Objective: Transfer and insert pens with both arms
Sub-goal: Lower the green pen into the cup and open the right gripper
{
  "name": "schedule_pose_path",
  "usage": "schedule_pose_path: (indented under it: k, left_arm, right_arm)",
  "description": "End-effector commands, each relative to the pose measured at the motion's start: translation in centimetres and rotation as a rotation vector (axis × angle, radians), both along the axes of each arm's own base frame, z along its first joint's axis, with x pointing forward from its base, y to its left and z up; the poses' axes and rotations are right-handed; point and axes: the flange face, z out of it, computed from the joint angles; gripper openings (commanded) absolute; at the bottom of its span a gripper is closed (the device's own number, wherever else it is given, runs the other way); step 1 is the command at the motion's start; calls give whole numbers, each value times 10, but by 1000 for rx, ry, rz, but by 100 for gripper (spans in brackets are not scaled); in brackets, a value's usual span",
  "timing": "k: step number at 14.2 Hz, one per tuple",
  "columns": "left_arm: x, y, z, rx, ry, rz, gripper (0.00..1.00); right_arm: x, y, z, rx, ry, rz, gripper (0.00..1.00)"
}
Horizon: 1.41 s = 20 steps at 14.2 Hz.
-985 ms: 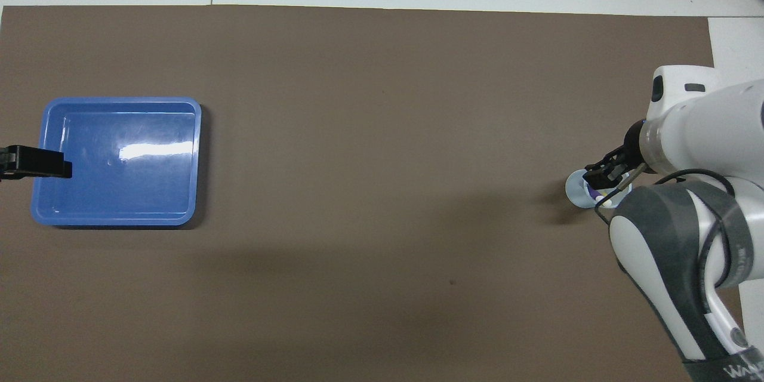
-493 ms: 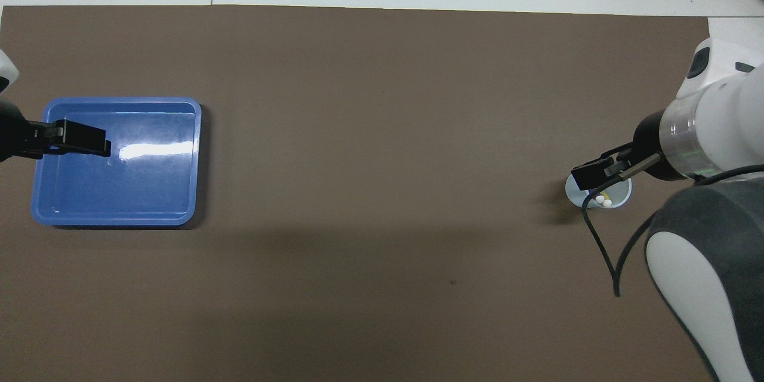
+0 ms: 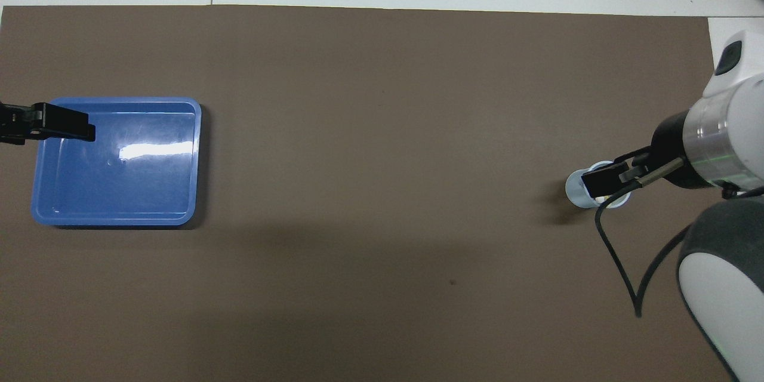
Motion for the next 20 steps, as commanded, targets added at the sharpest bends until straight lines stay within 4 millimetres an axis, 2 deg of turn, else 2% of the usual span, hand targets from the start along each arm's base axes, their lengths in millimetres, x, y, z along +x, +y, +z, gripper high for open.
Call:
schedule_pose_path:
  k: [1, 4, 7, 20]
  left_arm:
    - [1, 0, 2, 26, 18, 8, 100]
    - [0, 1, 0, 28, 30, 7, 100]
    - [0, 2, -1, 28, 33, 10, 100]
    - [-5, 6, -3, 29, 77, 14, 100]
  right_arm:
    - [-1, 1, 4, 23, 13, -22, 100]
    - [-2, 1, 4, 19, 26, -22, 100]
    - [-5, 2, 12, 18, 25, -18, 100]
    - [-3, 3, 5, 22, 27, -20, 100]
